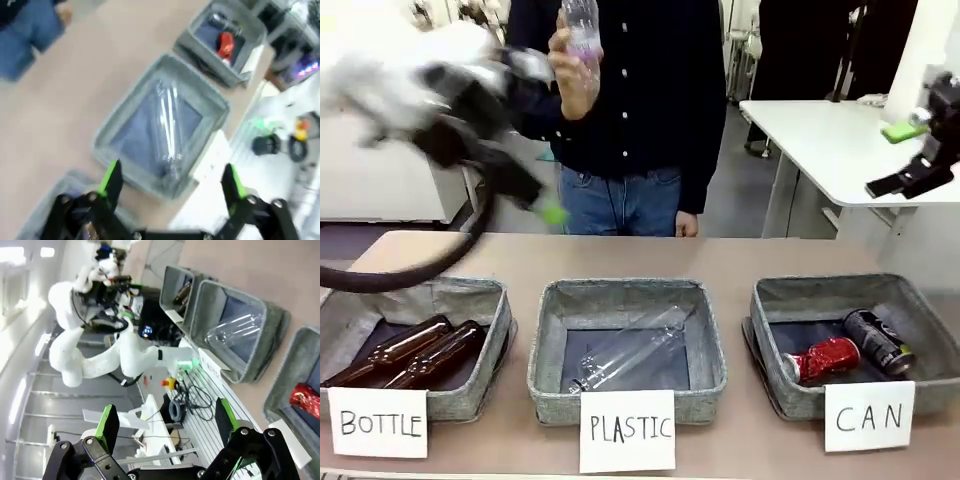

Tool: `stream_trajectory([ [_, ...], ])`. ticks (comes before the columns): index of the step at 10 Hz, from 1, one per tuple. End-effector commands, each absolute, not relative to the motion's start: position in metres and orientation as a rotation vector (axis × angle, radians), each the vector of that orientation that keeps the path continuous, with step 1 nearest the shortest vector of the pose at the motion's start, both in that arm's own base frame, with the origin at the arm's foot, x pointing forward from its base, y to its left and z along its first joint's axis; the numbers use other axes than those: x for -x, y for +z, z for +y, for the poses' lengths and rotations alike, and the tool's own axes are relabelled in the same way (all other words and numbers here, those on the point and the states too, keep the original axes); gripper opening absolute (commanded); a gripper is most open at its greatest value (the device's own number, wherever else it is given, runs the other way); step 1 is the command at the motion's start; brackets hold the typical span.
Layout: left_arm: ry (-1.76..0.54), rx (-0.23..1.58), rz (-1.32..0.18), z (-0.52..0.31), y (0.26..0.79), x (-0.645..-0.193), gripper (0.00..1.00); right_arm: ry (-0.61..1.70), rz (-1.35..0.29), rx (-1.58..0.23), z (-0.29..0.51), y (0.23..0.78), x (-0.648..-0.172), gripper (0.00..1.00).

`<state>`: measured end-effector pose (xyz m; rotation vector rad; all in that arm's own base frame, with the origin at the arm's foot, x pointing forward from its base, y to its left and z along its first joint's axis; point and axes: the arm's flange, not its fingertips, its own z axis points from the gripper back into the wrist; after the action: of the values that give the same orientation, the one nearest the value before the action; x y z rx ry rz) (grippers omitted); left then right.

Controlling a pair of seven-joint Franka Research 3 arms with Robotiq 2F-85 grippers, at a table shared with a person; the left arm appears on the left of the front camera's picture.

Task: Sort the can waste into the basket.
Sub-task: Pick up the can waste from the table and place it in the right Fabric basket.

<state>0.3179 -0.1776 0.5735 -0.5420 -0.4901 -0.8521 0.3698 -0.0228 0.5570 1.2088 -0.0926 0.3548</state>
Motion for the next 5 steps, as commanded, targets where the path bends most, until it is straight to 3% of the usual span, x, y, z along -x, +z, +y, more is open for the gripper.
stream_trajectory([
  [1,-0.643,0.737,-0.411,-0.071,0.583,-0.342,1.0,0.324,-0.084,-1.225,0.014,0.554,-0.363,1.0],
  [2,-0.654,0.957,-0.354,-0.023,0.58,-0.351,1.0,0.311,-0.074,-1.23,0.024,0.55,-0.361,1.0],
  [4,-0.613,1.223,-0.458,0.041,0.555,-0.358,1.0,0.182,-0.135,-1.253,0.02,0.547,-0.366,1.0],
  [5,-0.655,0.958,-0.415,0.008,0.569,-0.328,1.0,0.343,-0.069,-1.22,0.024,0.548,-0.366,1.0],
])
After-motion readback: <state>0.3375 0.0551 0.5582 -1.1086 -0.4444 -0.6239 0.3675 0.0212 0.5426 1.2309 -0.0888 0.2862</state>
